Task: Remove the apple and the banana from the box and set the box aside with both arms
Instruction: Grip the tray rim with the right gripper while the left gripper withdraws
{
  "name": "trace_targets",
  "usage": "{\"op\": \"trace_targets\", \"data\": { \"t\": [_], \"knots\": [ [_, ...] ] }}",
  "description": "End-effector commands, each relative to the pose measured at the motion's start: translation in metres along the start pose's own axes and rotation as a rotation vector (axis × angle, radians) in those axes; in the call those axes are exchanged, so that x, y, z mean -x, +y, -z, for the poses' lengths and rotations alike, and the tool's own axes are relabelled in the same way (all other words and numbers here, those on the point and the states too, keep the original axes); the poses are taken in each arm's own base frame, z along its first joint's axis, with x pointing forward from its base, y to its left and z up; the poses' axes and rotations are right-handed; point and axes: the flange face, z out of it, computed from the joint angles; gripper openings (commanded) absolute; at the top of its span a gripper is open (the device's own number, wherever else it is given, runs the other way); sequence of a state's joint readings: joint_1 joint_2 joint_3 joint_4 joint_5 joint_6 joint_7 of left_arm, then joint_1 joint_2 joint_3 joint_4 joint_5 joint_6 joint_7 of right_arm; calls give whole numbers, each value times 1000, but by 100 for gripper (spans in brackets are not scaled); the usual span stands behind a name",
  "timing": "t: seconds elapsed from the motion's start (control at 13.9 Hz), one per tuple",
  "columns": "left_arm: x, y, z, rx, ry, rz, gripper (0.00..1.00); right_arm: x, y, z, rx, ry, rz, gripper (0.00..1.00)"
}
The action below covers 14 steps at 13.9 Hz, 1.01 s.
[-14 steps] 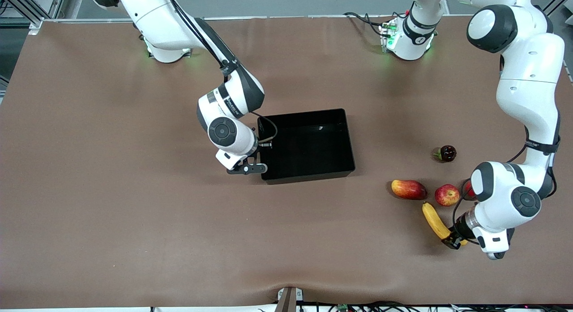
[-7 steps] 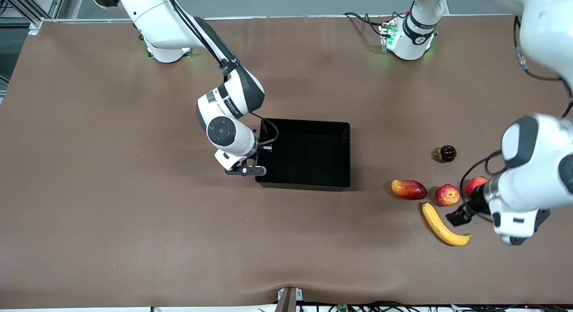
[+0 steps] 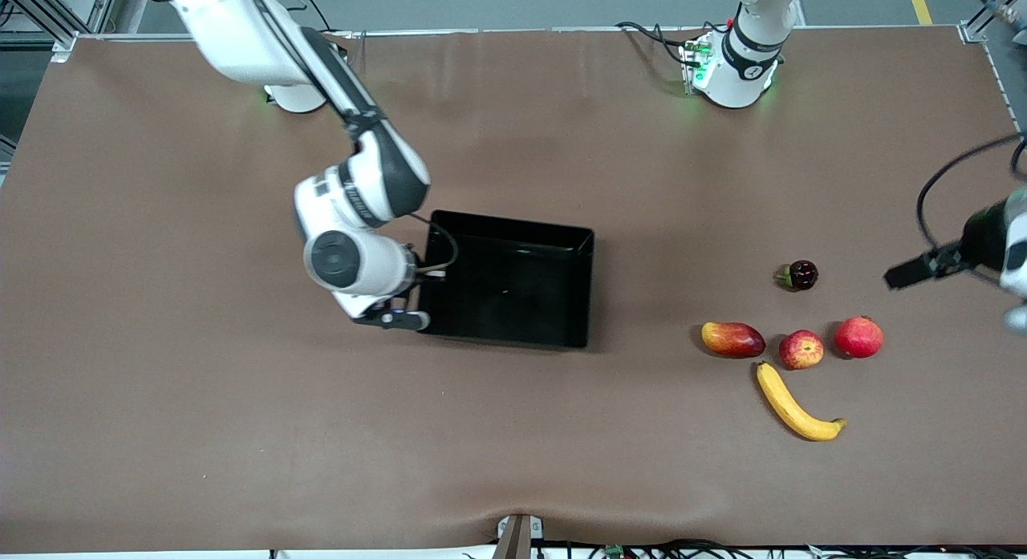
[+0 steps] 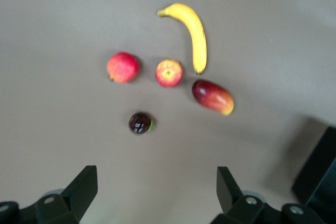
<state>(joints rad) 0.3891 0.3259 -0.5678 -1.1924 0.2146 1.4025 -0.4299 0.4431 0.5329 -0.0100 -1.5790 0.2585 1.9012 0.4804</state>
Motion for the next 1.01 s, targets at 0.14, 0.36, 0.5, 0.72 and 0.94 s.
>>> {"op": "trace_targets", "data": {
  "t": [0.14,0.36,0.5,0.72,0.94],
  "knots": [
    [63,10,25,-65,18,-100,100,-11,112,42,-63,-9,26,0],
    [90,-3,31,-59,13,-123,100,-26,192,43,-80,-24,84,0],
    [109,-9,32,-46,13,-127,100,-40,253,41,-107,-26,122,0],
    [132,-12,32,-42,29,-165,100,-49,331,42,-78,-19,148,0],
    [141,-9,37,-40,44,-178,100,-59,418,34,-35,-5,213,0]
  ]
}}
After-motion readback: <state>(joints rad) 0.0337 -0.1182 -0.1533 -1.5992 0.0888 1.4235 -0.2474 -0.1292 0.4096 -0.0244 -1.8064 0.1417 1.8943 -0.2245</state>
